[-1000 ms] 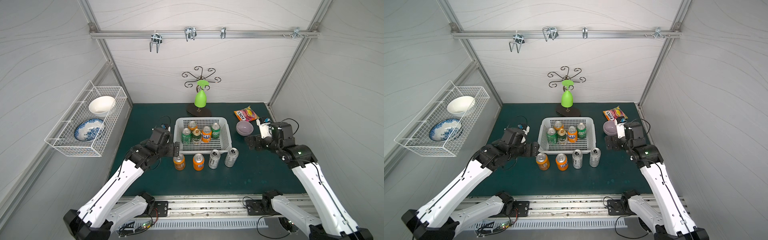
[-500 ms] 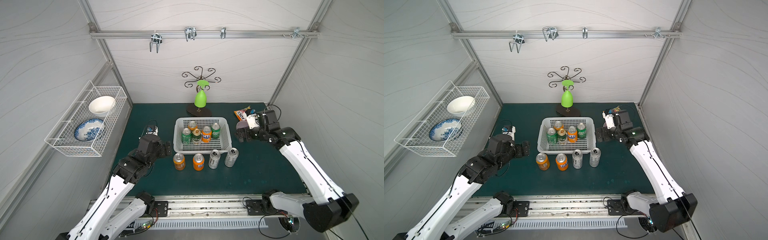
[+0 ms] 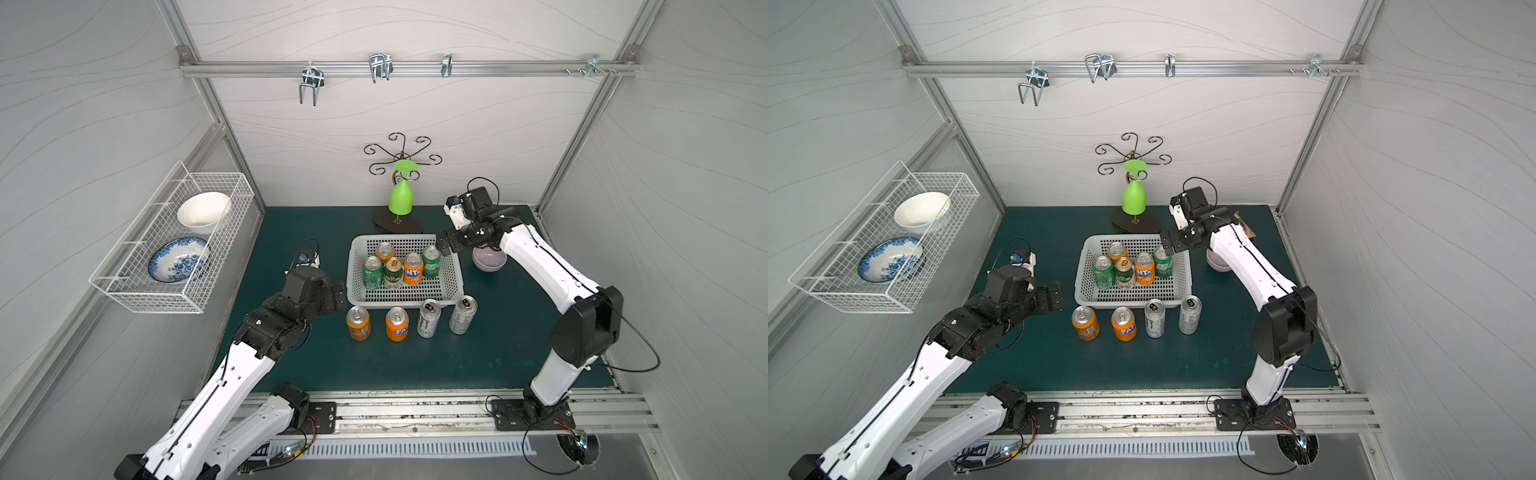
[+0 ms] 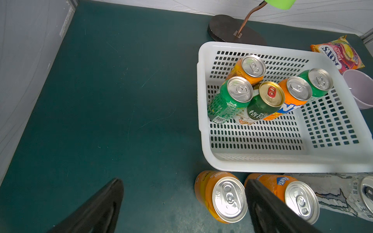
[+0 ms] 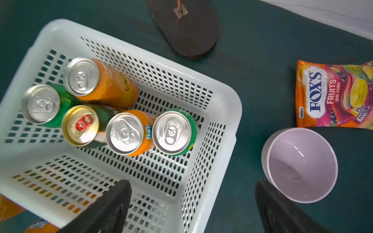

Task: Take out the drinks from the basket
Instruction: Pick up the drink from the basket.

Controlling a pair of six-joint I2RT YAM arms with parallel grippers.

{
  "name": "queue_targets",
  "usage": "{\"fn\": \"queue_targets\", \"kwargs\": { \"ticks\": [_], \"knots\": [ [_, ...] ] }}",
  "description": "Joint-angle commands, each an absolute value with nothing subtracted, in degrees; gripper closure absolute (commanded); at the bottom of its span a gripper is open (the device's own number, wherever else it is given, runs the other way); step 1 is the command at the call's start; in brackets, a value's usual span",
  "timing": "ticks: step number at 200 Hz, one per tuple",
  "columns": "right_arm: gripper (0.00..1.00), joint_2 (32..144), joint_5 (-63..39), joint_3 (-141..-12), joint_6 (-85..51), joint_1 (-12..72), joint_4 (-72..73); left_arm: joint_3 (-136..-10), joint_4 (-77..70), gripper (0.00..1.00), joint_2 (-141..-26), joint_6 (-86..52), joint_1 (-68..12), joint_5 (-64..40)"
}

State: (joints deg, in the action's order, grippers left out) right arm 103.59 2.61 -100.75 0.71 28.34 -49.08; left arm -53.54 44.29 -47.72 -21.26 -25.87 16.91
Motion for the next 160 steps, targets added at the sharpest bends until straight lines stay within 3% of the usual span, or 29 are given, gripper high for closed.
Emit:
{"fn": "queue_targets", "kwargs": {
  "ticks": [1, 107, 160],
  "knots": [
    [0.01, 108.2, 3.9, -105.2, 7.0, 30.0, -55.4, -53.9, 41.9, 0.01, -47.8, -21.6, -25.4, 16.6],
    [0.01, 120.0, -2.4, -113.2, 29.2, 30.0, -66.2, -53.7, 41.9, 0.01, -48.1, -21.6, -25.4, 16.1],
    [0.01, 123.0, -2.5, -115.7, 32.6, 29.0, -64.2, -53.3, 41.7, 0.01, -48.0, -21.8, -25.4, 15.7]
  ]
}}
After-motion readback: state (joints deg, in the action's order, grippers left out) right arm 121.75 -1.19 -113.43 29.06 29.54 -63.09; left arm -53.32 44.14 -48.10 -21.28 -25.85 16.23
